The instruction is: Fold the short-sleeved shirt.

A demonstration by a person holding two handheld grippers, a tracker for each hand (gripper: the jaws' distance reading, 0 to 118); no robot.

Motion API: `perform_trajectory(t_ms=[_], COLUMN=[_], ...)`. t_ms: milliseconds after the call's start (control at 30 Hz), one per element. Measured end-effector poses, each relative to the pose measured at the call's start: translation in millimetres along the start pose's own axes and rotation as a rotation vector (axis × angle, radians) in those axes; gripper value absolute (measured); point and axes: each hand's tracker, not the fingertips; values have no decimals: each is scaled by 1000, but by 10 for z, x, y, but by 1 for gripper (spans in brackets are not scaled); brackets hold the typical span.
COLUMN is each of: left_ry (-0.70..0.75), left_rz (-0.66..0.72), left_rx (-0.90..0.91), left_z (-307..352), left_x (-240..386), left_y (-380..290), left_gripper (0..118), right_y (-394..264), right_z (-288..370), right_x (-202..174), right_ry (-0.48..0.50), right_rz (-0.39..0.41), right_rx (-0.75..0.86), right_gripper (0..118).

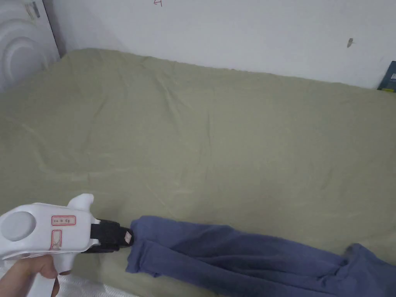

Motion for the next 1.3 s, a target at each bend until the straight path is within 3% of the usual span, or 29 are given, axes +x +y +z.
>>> perform_trajectory(t_ms=[167,233,267,333,400,433,567,767,800,867,900,933,1000,1300], left_ry=[-53,-62,-56,-77,-90,-104,-297,-428,-431,-393,-319,-276,-371,-282], left_rz=[4,-2,-19,-52,-32,-30,72,99,114,105,79,48,117,135], left_rx=[-41,-65,-64,-54,-85,-101,-144,-158,-157,-169,-195,-208,-169,-69], left_z=[-122,-123,-112,-93,-181,-232,-533,-900,-931,-1008,-1060,-1113,-1026,-538], left_x=[18,28,43,51,13,-13,-101,-47,-47,-29,-18,-19,-50,-99], left_y=[60,98,100,116,146,160,227,244,238,217,189,152,163,274], left_gripper=[8,65,82,89,109,111,111,107,90,30,21,21,19,14], right_y=[6,-11,-23,-56,-97,-124,-188,-199,-195,-177,-174,-170,-162,-133], right_z=[175,200,200,196,160,155,113,136,137,148,148,151,172,211], right_x=[-39,-38,-34,-73,-84,-109,-113,-91,-82,-105,-101,-95,-76,-139], right_ry=[-33,-46,-44,-24,-15,-19,-7,-7,-6,-4,-3,-3,5,48], right_rz=[-16,-14,-23,-50,-62,-62,-72,-85,-86,-85,-82,-82,-87,-98], right_rx=[47,52,53,44,33,31,2,-10,-9,-10,-10,-8,-4,23], right_gripper=[0,0,0,0,0,0,0,0,0,0,0,0,0,0])
